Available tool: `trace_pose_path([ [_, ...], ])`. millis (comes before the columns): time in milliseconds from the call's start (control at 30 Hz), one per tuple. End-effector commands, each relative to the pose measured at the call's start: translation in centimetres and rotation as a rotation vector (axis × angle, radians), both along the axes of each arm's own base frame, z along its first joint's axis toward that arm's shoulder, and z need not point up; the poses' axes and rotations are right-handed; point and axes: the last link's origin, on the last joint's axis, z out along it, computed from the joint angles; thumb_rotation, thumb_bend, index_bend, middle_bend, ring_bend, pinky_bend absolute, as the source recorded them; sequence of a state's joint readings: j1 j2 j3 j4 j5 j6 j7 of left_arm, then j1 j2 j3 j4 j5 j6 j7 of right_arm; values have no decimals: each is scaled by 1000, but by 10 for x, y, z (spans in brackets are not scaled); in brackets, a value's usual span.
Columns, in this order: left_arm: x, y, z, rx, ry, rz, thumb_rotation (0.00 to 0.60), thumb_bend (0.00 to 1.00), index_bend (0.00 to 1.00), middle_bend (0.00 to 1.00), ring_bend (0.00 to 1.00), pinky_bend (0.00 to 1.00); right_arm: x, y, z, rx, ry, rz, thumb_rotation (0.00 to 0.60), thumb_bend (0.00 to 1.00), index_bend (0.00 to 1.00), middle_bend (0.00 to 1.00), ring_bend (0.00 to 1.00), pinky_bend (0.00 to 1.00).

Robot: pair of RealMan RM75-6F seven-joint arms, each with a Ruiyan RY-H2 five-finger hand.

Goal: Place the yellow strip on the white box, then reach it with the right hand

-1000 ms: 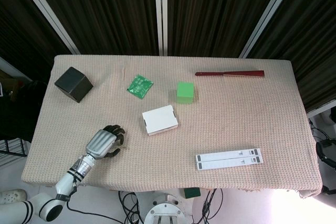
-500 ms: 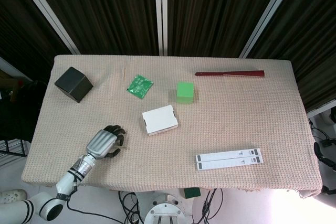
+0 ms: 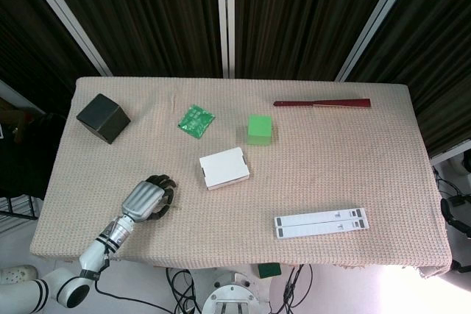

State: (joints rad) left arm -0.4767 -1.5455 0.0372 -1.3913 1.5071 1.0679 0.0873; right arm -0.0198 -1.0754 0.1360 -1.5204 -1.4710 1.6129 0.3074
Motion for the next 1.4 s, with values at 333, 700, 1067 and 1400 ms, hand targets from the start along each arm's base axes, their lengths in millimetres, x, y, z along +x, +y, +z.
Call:
trace_pose_path([
  [333,5,2,7,8,-32,0,600,379,576,283,172,235,1,0,1,-3,-2,2,571,345,0,0,0,0],
  [700,66,30,49,29,-88,-128,600,379,577,283,172,237,2,1,2,-12,-11,12,572,345,0,0,0,0],
  [1067,134,84,36,-53,-47,-177,600,382,601,283,172,235,0,1,3,-8,-12,11,573,345,0,0,0,0],
  [1400,146,109,-5,-97,2,-136,600,383,612,284,172,233,0,0,1,-1,-11,7,572,344,0,0,0,0],
])
